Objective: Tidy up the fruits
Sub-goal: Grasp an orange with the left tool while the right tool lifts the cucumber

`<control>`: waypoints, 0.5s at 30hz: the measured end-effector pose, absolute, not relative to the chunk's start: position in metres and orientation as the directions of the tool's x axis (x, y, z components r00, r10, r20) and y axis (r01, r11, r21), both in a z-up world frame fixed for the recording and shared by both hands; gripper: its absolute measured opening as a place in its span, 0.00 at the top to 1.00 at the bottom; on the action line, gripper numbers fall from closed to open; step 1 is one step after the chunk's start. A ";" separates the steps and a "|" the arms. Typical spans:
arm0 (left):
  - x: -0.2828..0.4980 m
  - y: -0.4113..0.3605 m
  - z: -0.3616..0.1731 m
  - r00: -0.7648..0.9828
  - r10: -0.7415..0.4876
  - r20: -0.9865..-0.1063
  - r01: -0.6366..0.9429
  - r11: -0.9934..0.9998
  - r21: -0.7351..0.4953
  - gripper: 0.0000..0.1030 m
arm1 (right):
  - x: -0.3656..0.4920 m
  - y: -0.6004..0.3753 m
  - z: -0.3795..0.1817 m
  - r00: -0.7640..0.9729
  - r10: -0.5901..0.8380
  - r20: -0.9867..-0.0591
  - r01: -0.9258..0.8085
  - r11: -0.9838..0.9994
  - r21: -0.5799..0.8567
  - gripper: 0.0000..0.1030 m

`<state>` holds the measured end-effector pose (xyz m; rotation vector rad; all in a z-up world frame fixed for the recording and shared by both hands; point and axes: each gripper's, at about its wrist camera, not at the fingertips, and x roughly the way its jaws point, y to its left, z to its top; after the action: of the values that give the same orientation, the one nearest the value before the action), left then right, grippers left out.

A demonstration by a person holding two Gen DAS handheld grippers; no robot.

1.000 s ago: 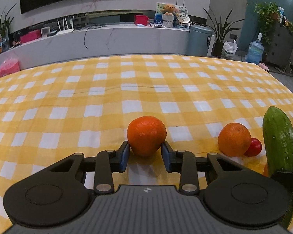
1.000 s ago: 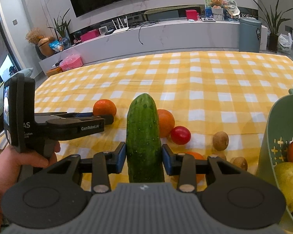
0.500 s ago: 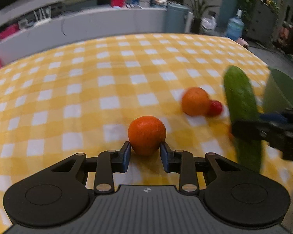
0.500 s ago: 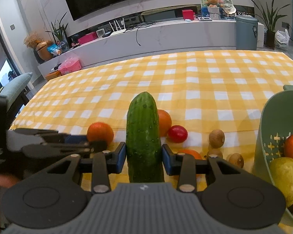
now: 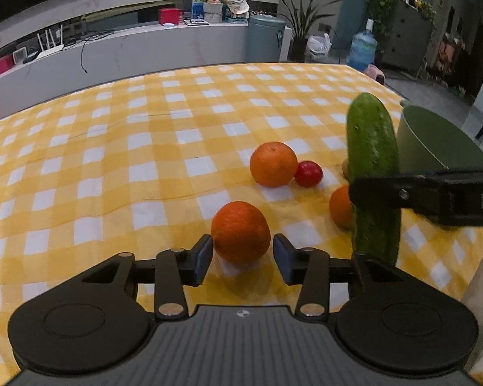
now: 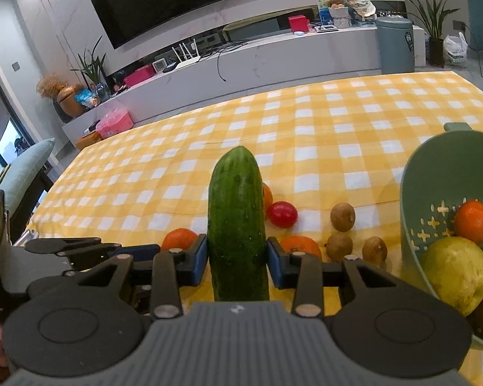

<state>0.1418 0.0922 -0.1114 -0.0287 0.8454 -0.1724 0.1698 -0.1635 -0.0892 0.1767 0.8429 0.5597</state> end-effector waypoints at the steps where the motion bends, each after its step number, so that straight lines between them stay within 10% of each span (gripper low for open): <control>1: 0.144 0.093 -0.112 0.656 -0.166 -0.737 0.138 0.986 -0.099 0.47 | 0.170 -0.163 -0.090 0.533 0.534 -0.656 -0.398 0.843 0.363 0.66; 15: 0.175 0.097 -0.120 0.651 -0.150 -0.744 0.072 0.988 -0.136 0.55 | 0.174 -0.164 -0.093 0.532 0.537 -0.655 -0.385 0.842 0.377 0.65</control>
<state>0.1747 0.0975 -0.1202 -0.0974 0.8532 -0.1267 0.1743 -0.1637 -0.0927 0.1959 0.8467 0.5535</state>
